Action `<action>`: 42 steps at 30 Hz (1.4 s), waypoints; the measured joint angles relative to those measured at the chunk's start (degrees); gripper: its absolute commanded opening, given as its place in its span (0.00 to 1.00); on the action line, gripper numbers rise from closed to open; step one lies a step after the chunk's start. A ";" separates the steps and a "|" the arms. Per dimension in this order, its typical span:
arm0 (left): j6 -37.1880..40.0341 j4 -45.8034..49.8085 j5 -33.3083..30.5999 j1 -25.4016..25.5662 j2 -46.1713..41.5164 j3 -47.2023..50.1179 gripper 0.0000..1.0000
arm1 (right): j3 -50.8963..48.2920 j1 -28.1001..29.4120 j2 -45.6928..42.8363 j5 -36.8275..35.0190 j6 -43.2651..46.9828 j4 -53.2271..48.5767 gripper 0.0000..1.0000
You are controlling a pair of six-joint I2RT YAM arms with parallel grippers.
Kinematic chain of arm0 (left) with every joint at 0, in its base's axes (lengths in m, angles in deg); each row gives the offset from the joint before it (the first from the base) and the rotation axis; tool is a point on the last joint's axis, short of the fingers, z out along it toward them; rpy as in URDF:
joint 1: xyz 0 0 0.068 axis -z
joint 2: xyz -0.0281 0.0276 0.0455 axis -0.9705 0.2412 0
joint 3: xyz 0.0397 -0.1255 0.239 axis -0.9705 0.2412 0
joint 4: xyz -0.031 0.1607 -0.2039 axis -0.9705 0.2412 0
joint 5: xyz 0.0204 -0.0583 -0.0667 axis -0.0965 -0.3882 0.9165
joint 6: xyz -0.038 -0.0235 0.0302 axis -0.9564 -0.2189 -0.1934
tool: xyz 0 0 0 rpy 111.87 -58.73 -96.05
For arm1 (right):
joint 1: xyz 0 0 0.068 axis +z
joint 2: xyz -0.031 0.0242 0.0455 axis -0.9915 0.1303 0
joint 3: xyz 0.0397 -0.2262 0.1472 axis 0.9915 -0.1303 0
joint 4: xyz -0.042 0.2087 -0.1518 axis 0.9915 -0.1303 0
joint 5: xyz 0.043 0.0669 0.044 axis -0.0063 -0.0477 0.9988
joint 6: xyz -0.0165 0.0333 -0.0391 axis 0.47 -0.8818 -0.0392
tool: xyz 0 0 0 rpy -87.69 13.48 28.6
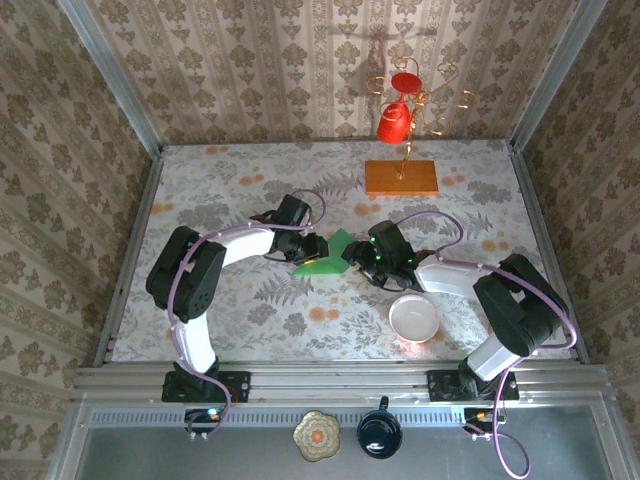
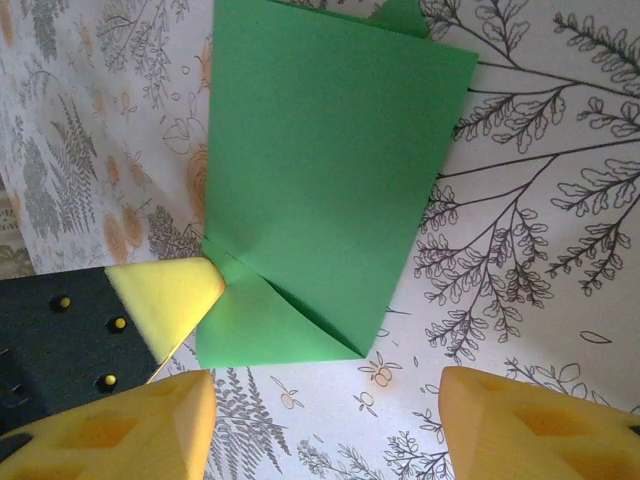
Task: Fold a paper plane with a square sheet of paper (pick it up from the middle)
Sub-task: Move the paper to the center of the table, then fold the wing for the fifth time at the center of the table.
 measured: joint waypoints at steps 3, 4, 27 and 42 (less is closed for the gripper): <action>-0.46 -0.17 0.07 -0.70 0.28 0.04 0.40 | 0.00 0.17 0.92 0.24 -0.33 0.37 0.62; -0.76 -0.39 0.02 -0.94 0.28 0.13 0.40 | 0.00 0.26 1.31 0.48 -0.48 0.68 0.62; -16.09 -11.39 8.74 -5.22 -0.31 6.45 0.39 | 3.34 3.10 9.25 1.27 -4.94 6.29 0.41; -17.73 -13.42 10.69 -6.05 -0.28 7.54 0.39 | 5.14 2.43 12.31 1.22 -6.01 9.20 0.38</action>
